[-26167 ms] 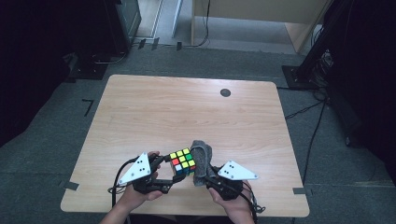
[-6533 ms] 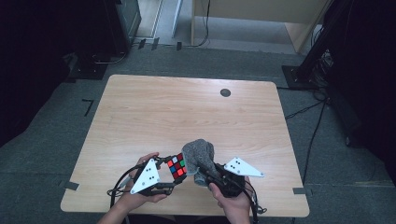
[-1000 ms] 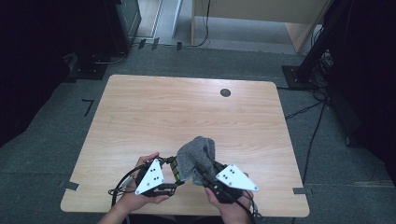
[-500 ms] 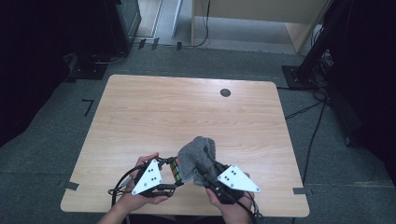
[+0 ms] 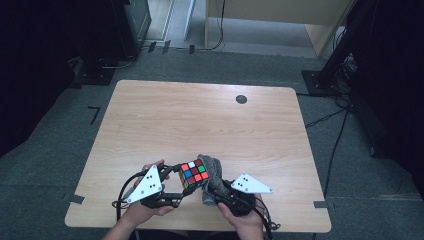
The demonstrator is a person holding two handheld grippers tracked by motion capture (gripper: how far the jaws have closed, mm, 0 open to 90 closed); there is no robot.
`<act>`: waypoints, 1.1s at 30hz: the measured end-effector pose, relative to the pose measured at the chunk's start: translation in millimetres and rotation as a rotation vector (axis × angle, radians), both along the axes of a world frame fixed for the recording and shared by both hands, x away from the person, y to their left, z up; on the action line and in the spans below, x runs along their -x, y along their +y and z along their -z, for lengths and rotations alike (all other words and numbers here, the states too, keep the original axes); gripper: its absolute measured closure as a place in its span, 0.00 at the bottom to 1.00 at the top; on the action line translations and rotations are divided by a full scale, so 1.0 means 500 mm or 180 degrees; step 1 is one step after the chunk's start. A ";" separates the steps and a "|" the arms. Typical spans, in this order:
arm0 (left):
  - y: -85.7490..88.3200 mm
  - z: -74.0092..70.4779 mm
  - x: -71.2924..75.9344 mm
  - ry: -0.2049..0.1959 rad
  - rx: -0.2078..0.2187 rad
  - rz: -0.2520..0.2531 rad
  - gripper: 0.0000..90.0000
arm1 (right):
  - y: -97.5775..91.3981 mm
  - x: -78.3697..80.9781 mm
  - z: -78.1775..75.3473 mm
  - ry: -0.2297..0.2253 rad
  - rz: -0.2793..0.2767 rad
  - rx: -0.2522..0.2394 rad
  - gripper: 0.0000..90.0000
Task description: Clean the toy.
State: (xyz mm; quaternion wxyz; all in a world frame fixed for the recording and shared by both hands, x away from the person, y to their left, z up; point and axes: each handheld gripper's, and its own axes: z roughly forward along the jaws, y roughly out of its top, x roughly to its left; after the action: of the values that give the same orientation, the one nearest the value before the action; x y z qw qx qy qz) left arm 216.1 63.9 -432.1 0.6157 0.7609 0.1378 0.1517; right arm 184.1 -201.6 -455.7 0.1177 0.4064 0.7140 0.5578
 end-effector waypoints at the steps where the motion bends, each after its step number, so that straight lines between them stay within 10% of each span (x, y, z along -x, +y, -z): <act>1: 0.001 0.000 -0.001 0.0006 0.0010 0.0002 0.38 | 0.000 -0.002 0.002 0.0030 0.0001 0.0027 0.75; 7: -0.004 0.007 -0.002 0.0026 -0.0080 0.0035 0.38 | -0.027 0.011 -0.041 -0.0277 0.0230 -0.0345 0.75; 16: 0.003 0.002 -0.004 0.0068 0.0031 0.0034 0.38 | 0.005 0.006 -0.003 -0.0093 0.0035 -0.0077 0.76; 24: -0.008 0.004 0.005 0.0018 -0.0053 0.0100 0.38 | -0.016 0.021 -0.055 -0.0462 0.0236 -0.0263 0.76; 33: 0.010 -0.007 -0.005 0.0076 0.0136 0.0064 0.38 | 0.015 0.010 -0.010 -0.0159 0.0063 0.0002 0.76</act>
State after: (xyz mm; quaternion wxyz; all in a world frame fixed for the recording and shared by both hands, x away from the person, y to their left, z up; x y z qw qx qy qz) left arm 218.4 69.1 -428.6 0.6317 0.7506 0.1407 0.1335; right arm 178.9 -194.1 -450.9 0.1412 0.3994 0.7069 0.5664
